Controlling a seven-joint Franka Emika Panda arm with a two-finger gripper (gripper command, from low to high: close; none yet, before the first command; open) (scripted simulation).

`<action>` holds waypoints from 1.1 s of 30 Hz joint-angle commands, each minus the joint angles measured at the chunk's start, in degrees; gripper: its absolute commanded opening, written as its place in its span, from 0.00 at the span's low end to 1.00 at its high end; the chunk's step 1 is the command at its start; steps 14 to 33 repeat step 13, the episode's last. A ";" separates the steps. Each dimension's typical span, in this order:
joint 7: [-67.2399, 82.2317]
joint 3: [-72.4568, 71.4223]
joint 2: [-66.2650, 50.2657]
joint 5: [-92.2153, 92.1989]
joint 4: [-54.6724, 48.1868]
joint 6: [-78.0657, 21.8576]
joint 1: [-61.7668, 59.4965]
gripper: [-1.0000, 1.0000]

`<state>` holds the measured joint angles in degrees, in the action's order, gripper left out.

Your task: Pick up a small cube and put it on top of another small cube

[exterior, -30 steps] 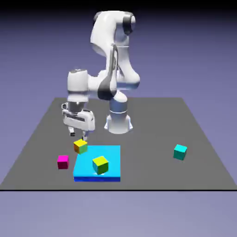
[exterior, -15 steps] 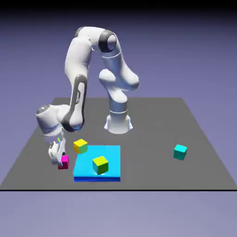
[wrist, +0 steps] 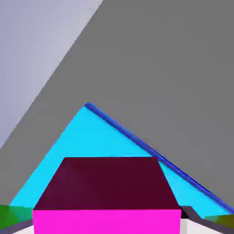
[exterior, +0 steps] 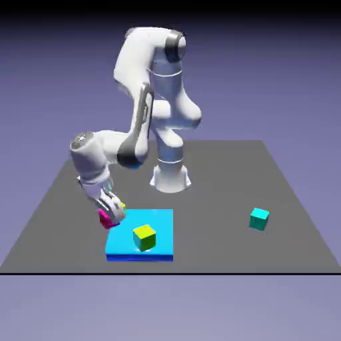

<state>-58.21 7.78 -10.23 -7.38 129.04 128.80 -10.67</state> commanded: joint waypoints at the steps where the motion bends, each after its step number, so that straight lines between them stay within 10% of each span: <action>1: 2.01 -0.06 0.76 1.40 -0.65 -1.59 2.13 0.00; 9: 8.53 -0.83 -3.42 3.06 1.48 4.23 7.27 0.00; 10: 8.53 -0.83 -3.42 3.06 1.49 4.23 7.27 1.00; 33: 8.02 -0.53 -0.33 3.78 -0.44 -0.75 7.39 1.00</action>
